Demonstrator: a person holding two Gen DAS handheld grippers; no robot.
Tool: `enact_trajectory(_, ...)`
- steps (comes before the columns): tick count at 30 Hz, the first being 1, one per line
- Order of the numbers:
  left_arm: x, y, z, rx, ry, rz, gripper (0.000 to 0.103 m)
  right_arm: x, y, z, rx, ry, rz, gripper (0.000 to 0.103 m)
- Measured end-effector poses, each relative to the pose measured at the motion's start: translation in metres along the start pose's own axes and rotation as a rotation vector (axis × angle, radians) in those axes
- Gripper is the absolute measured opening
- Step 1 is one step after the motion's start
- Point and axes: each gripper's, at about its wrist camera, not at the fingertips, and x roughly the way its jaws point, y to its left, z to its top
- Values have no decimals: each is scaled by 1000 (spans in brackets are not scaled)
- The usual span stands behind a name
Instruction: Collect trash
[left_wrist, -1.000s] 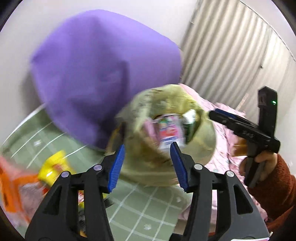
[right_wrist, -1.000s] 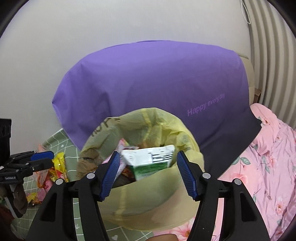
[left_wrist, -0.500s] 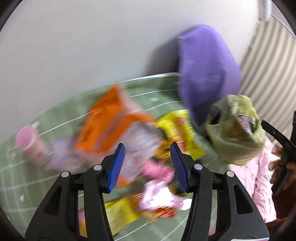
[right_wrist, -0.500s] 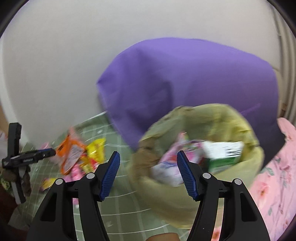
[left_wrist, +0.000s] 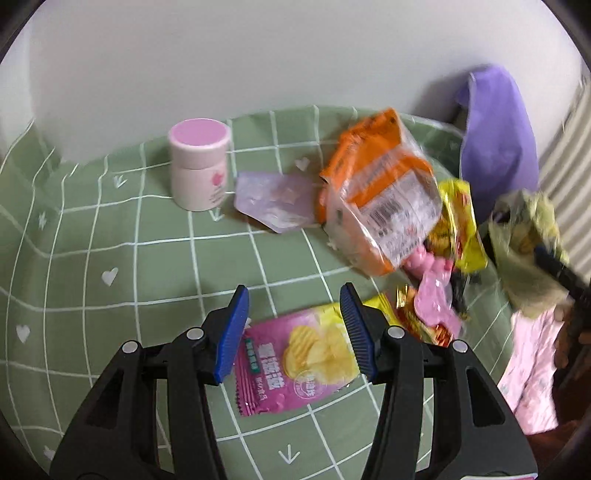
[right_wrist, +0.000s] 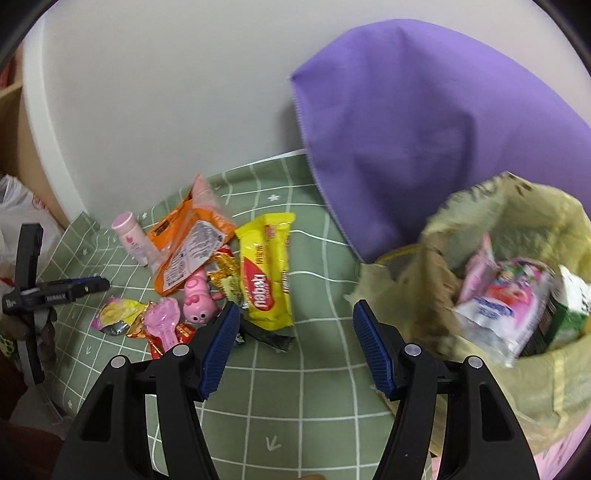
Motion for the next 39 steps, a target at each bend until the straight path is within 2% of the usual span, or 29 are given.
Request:
enact_trajectory(7,19,12,23,-116,-40,27,49,8,23,-1,-69,-2,-16,61)
enact_trajectory(11,39,18,40,-193,-57,92,49,7,26,-4,-78,6,-20,61)
enact_trajectory(16,66,29,51,-275,-20,95,34,7,26,-9,-84,21,-50,61)
enact_trajectory(20,78,27,55,-280,7,48,10,12,22,-13,-62,37,-81,61)
enact_trajectory(24,69,22,57,-265,3,7,4,19,22,-10,-38,36,-76,61)
enact_trajectory(29,33,8,48,-175,-28,5,2,45,24,2,-11,53,-36,60)
enact_trajectory(32,11,1,43,-116,-54,30,2,66,26,12,-15,66,-28,52)
enact_trajectory(37,-11,0,41,-90,-85,35,2,98,24,26,-29,93,-42,44)
enact_trajectory(39,-18,0,42,-87,-96,27,2,107,23,28,-28,111,-51,36)
